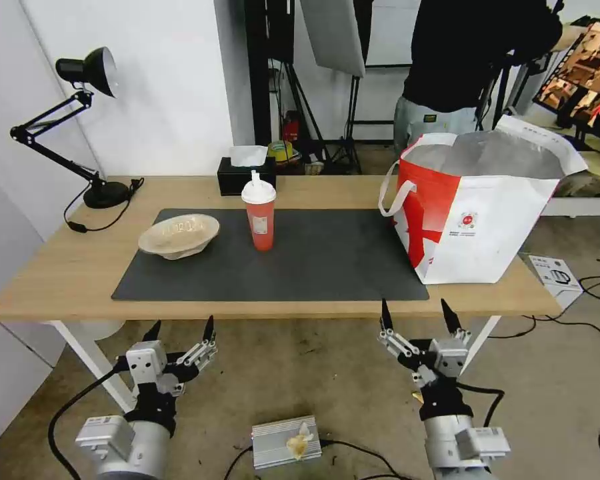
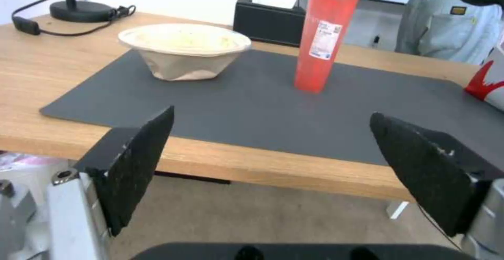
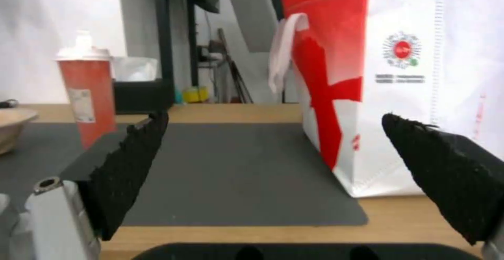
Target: Pick up the trash from the table and place it into the takeout bag.
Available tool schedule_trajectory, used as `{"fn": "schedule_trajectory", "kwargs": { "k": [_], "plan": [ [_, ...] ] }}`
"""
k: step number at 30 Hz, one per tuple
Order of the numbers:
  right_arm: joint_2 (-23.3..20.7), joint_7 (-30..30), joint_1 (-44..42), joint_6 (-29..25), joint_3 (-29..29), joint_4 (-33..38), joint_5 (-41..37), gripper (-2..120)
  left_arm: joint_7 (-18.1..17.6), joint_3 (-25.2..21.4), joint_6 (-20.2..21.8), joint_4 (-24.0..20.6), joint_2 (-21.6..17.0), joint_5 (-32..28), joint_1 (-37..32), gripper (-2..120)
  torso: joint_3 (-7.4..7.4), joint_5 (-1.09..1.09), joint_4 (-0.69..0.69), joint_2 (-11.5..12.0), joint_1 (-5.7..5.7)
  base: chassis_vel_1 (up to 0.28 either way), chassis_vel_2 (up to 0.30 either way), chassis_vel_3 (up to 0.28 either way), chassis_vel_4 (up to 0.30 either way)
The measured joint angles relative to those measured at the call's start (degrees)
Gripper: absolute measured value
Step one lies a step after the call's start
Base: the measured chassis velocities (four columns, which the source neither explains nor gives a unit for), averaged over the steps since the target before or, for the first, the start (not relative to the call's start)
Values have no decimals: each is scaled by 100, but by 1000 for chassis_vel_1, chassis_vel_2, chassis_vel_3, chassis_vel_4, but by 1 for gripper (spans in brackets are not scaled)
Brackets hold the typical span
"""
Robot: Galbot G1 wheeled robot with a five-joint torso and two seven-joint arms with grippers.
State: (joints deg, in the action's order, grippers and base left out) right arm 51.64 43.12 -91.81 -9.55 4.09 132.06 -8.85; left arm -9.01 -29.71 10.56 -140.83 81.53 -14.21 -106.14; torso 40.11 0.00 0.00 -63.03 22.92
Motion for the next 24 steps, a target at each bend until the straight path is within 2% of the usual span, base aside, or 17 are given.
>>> {"fn": "schedule_trajectory", "kwargs": {
  "k": [11, 24],
  "plan": [
    [12, 112, -323, 163, -13, 111, 149, 100, 1, -4, 0, -30, 16, 6, -25, 100, 0, 0, 0, 0, 0, 0, 0, 0, 0],
    [-4, 86, -327, 162, -22, 42, 291, 100, 21, -71, 0, -59, 5, -47, -36, 100, 0, 0, 0, 1, 0, 0, 0, 0, 0]
  ]
}}
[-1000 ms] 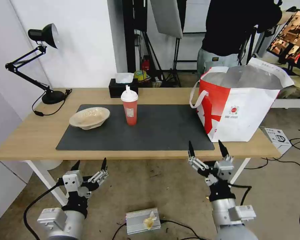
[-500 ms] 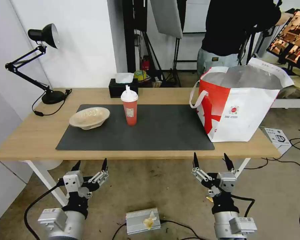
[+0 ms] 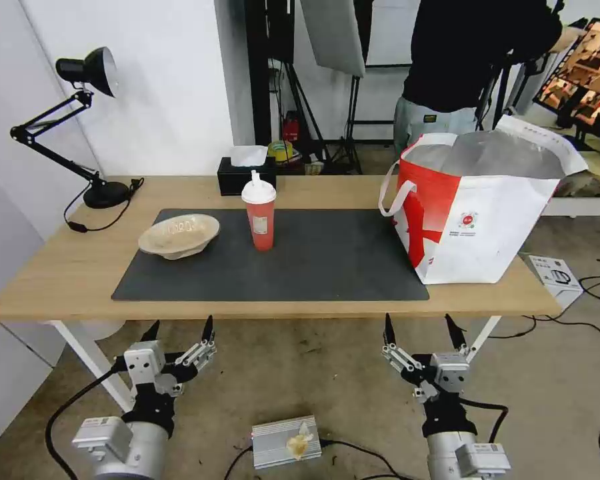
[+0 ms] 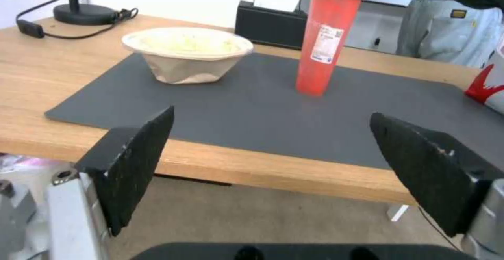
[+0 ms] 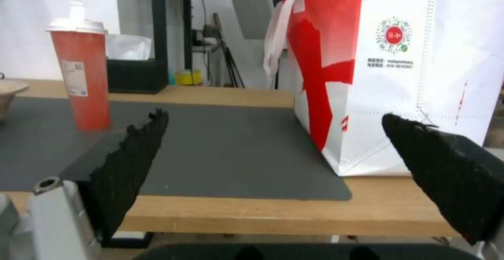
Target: Pick up the trash from the table and place it into the takeout bag.
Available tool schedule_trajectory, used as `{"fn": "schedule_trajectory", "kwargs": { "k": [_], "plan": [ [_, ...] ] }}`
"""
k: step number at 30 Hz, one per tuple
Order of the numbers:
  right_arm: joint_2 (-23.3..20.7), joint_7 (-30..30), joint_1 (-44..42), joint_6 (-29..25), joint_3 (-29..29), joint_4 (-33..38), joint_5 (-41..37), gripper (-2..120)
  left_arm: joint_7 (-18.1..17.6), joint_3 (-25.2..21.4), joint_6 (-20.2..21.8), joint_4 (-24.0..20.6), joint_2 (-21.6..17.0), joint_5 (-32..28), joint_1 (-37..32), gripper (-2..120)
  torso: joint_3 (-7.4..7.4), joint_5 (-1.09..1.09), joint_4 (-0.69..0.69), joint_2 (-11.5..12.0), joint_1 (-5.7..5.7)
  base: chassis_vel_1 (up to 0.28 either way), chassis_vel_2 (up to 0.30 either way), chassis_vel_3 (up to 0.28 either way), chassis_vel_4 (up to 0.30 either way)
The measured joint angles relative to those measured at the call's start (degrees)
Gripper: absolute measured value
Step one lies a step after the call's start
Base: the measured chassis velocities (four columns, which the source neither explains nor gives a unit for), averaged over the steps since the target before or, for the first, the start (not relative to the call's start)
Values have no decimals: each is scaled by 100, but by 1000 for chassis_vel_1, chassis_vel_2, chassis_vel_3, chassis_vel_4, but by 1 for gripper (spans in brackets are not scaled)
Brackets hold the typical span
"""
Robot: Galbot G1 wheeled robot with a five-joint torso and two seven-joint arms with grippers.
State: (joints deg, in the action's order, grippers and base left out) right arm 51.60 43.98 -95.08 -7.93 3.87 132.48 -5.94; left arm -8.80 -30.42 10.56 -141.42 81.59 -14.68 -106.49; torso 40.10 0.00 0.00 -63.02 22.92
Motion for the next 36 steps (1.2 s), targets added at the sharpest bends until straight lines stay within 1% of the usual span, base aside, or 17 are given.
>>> {"fn": "schedule_trajectory", "kwargs": {
  "k": [4, 7, 8, 11, 13, 15, 16, 20, 21, 24, 25, 28, 29, 31, 33, 34, 36],
  "plan": [
    [-18, -92, 4, -9, -12, -25, -13, 100, -4, 30, 0, 2, 17, 10, -4, 100, 0, 0, 0, 0, -1, 0, 0, 0, 0],
    [-98, -451, 164, -120, -34, -63, -226, 100, -5, 46, -2, 20, 43, 14, 15, 100, 0, 0, -1, 0, 0, 0, 0, 0, 0],
    [-98, -451, 164, -120, -34, -63, -226, 100, -5, 46, -2, 20, 43, 14, 15, 100, 0, 0, -1, 0, 0, 0, 0, 0, 0],
    [-312, -1052, 579, -368, -71, -126, -696, 100, -7, 56, -3, 58, 73, 14, 45, 100, 0, 0, 0, 0, 0, 0, 0, 0, 0],
    [-385, -1191, 701, -408, -90, -135, -828, 100, -8, 61, -3, 67, 81, 14, 47, 100, 0, -1, 0, 0, 0, 0, 0, 0, 0],
    [-645, -1579, 1130, -467, -132, -146, -1215, 100, -8, 72, -4, 83, 95, 16, 46, 100, 1, -2, 1, 0, 0, 0, 0, 0, 0],
    [-645, -1579, 1130, -467, -132, -146, -1215, 100, -8, 72, -4, 83, 95, 16, 46, 100, 1, -2, 1, 0, 0, 0, 0, 0, 0],
    [-995, -2225, 1698, -420, -188, -147, -1803, 100, -9, 118, -4, 105, 71, -11, 17, 100, 1, 0, 0, 0, 0, 0, 0, 0, 0],
    [-995, -2225, 1698, -420, -188, -147, -1803, 100, -9, 118, -4, 105, 71, -11, 17, 100, 1, 0, 0, 0, 0, 0, 0, 0, 0],
    [-1195, -2782, 2221, -404, -279, -160, -2388, 100, -14, 117, -4, 123, 99, -12, 25, 100, 1, 0, 0, 0, 0, 0, 0, 0, 0],
    [-1195, -2782, 2221, -404, -279, -160, -2388, 100, -14, 117, -4, 123, 99, -12, 25, 100, 1, 0, 0, 0, 0, 0, 0, 0, 0],
    [-1359, -3311, 3014, -288, -488, -210, -3103, 100, -13, 92, -4, 129, 107, -13, 31, 100, 1, 0, 0, 0, 0, 0, 0, 0, 0],
    [-1359, -3311, 3014, -288, -488, -210, -3103, 100, -13, 92, -4, 129, 107, -13, 31, 100, 1, 0, 0, 0, 0, 0, 0, 0, 0],
    [-1404, -3514, 3349, -190, -563, -251, -3371, 100, -13, 86, -4, 140, 97, -15, 49, 100, 1, 0, 2, 0, 1, 0, 0, 0, 0],
    [-1434, -3670, 3879, -2, -792, -354, -3645, 100, -10, 87, -3, 182, 77, -18, 80, 100, 0, 0, -1, 0, 1, 0, 0, 0, 0],
    [-1434, -3670, 3879, -2, -792, -354, -3645, 100, -10, 87, -3, 182, 77, -18, 80, 100, 0, 0, -1, 0, 1, 0, 0, 0, 0],
    [-1377, -3706, 4232, 222, -978, -427, -3997, 100, -7, 78, -3, 213, 81, -3, 92, 100, 1, 0, 1, 0, 1, 0, 0, 0, 0]
  ]
}}
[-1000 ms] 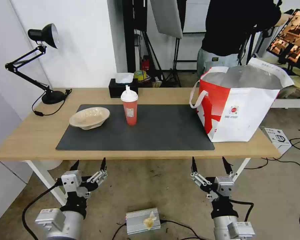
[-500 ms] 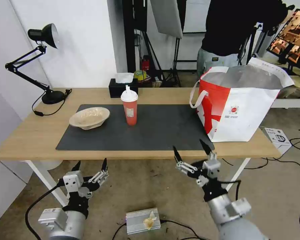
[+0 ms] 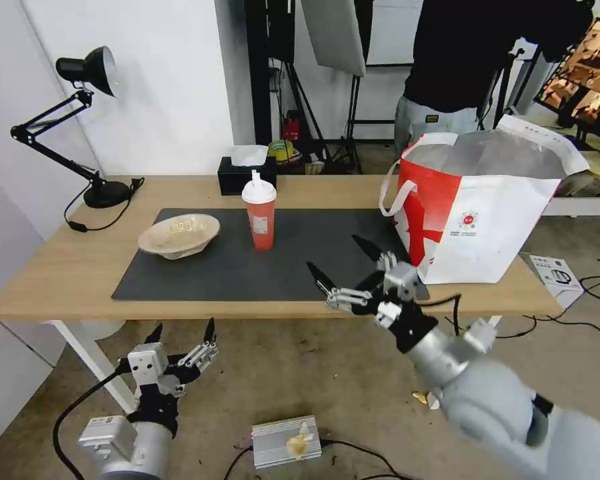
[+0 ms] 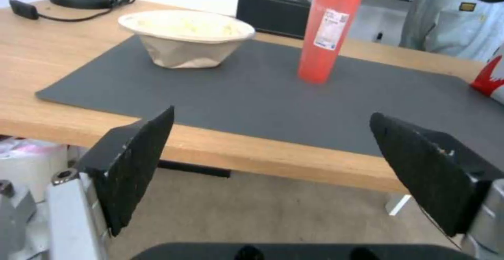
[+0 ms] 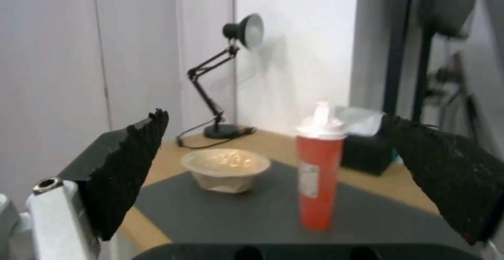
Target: Pick up the trash from the table and place it into the takeout bag.
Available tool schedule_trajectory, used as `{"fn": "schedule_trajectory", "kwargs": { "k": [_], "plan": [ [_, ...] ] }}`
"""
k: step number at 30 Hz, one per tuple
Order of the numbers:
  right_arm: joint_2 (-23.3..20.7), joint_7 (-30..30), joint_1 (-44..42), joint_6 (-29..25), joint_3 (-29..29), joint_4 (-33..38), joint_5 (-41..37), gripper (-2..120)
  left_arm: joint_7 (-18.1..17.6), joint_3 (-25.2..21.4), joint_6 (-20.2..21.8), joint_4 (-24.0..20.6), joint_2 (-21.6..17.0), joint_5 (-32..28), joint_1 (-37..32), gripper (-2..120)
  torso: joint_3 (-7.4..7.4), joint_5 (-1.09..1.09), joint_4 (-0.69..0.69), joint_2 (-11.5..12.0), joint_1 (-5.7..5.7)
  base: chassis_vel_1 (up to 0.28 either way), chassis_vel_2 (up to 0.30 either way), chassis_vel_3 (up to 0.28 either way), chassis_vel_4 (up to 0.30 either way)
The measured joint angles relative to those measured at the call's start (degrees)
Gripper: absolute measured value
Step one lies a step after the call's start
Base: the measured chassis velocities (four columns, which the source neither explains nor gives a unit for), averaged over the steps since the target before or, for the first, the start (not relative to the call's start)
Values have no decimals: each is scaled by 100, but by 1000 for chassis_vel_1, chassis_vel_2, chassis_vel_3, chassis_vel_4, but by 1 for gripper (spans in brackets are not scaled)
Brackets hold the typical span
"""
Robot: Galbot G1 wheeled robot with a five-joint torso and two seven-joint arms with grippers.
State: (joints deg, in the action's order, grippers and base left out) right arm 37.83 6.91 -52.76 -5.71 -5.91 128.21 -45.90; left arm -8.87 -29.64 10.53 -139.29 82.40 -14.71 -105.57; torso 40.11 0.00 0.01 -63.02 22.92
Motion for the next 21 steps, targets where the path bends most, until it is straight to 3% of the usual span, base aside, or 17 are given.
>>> {"fn": "schedule_trajectory", "kwargs": {
  "k": [9, 21],
  "plan": [
    [481, -255, 722, 400, -590, -657, -127, 100, 16, 10, 0, 119, 50, 54, 56, 100, 0, 0, -1, 0, 0, 0, 0, 0, 0],
    [1292, -18, 1519, 555, -1220, -1471, 350, 100, 22, 10, 1, 238, 71, 59, 109, 100, 0, 0, 0, 0, 0, 0, 0, 0, 0]
  ]
}}
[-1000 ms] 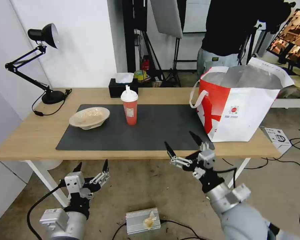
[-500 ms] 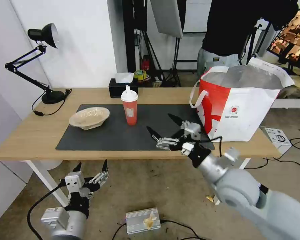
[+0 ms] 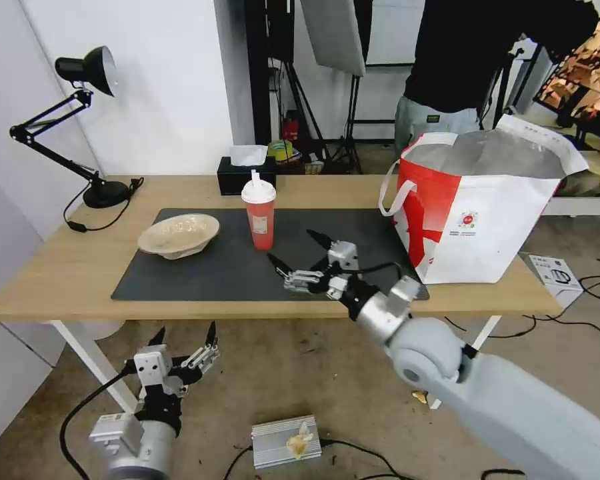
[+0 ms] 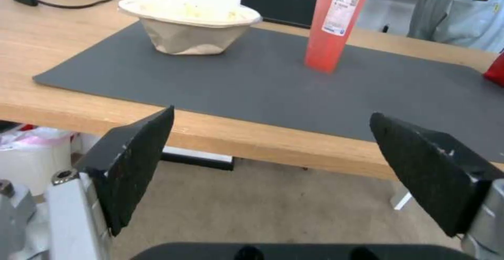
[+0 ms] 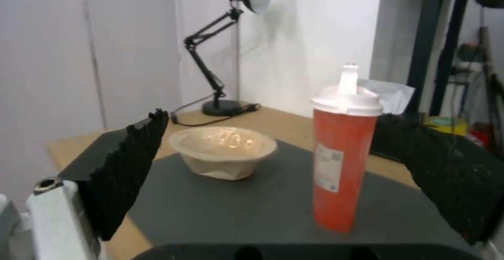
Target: Pick up the trash from the table and place it into the takeout bag.
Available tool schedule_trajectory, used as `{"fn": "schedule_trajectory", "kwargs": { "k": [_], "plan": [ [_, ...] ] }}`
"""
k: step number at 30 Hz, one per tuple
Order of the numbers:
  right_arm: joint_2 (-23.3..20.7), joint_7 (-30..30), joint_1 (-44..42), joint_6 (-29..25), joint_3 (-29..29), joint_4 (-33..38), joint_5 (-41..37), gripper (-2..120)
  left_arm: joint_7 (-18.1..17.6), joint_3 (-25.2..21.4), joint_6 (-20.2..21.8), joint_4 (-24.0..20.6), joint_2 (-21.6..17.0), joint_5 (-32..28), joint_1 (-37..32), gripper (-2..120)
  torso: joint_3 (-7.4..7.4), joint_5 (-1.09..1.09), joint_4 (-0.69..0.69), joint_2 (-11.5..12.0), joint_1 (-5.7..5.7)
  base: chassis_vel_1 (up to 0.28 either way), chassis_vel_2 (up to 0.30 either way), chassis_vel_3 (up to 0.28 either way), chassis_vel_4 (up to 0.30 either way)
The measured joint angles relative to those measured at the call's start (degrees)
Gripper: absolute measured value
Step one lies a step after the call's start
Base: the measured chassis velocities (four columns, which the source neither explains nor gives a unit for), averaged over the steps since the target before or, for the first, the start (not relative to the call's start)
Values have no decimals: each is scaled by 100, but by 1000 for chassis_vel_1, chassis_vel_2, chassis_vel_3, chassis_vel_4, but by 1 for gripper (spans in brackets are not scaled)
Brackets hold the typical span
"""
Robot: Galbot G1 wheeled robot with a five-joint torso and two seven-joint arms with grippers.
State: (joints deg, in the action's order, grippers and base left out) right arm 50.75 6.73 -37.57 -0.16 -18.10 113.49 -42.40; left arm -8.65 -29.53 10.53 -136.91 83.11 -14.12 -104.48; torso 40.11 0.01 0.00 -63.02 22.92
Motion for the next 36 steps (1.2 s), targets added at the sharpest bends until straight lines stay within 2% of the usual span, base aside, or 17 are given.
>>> {"fn": "schedule_trajectory", "kwargs": {
  "k": [7, 18, 25, 29, 36],
  "plan": [
    [648, 442, 352, 256, -232, -483, 406, 100, 1, -19, 0, 7, -15, 16, -19, 100, 0, 1, 0, 0, 0, 0, 0, 0, 0],
    [1170, 1076, 419, 762, -323, -882, 735, 100, -2, -31, 0, 30, -30, 28, -51, 100, 0, 0, -1, -1, 0, 0, 0, 0, 0],
    [1387, 1286, 431, 871, -324, -1012, 850, 100, -3, -18, 0, 42, -18, 81, -58, 100, 0, 0, 0, -1, 0, 0, 0, 0, 0],
    [1669, 1637, 456, 1078, -330, -1221, 995, 100, -3, -24, 0, 45, -16, 114, -94, 100, 0, 0, -1, -1, 0, 0, 0, 0, 0],
    [2005, 1887, 624, 1191, -279, -1543, 1000, 100, -5, -21, 0, 46, 19, 142, -123, 100, 0, 0, 0, -1, -1, 0, 0, 0, 0]
  ]
}}
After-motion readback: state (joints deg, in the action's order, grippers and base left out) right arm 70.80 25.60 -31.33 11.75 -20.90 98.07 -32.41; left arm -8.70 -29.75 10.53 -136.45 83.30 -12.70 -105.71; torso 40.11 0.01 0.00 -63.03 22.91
